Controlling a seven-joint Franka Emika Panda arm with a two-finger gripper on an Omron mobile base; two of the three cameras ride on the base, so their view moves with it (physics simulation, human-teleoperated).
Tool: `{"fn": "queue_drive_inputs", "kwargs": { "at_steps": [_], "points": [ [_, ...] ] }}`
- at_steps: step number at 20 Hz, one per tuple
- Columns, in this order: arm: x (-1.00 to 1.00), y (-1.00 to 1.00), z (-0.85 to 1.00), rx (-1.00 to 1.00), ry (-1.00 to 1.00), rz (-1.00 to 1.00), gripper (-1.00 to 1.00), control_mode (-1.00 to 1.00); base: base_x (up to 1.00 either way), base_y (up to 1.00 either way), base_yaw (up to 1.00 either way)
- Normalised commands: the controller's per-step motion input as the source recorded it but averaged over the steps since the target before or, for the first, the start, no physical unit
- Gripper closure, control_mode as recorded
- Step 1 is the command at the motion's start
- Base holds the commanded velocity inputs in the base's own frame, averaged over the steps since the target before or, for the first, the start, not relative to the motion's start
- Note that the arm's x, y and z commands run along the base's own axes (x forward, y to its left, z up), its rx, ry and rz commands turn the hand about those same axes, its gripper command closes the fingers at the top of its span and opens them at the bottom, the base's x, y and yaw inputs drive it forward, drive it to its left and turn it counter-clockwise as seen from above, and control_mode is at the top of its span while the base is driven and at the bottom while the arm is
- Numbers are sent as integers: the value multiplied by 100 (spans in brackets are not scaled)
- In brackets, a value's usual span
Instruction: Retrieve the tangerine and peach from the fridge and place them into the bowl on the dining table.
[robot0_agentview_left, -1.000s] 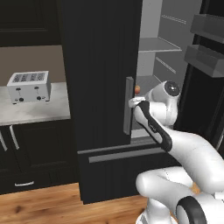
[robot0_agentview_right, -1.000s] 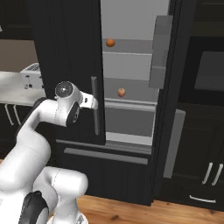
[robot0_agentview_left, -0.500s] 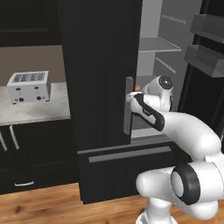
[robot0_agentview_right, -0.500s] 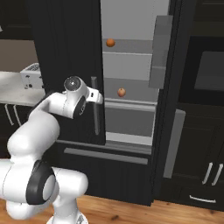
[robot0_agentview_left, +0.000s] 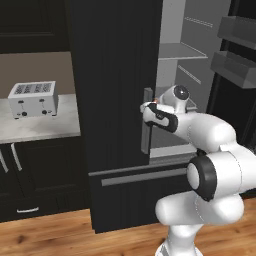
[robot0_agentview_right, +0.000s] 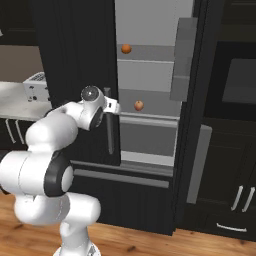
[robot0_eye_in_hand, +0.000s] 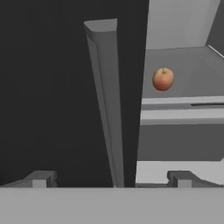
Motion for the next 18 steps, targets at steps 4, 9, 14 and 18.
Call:
{"fn": "queue_drive_inputs", "kwargs": {
  "at_steps": [4,9,14,18],
  "points": [
    [61,0,-16,0,0,0,-100,-100,0,0,0],
    [63,0,-8,0,0,0,-100,-100,0,0,0],
    [71,0,-12,0,0,0,-100,-100,0,0,0],
    [66,0,-28,0,0,0,-100,-100,0,0,0]
  ]
}}
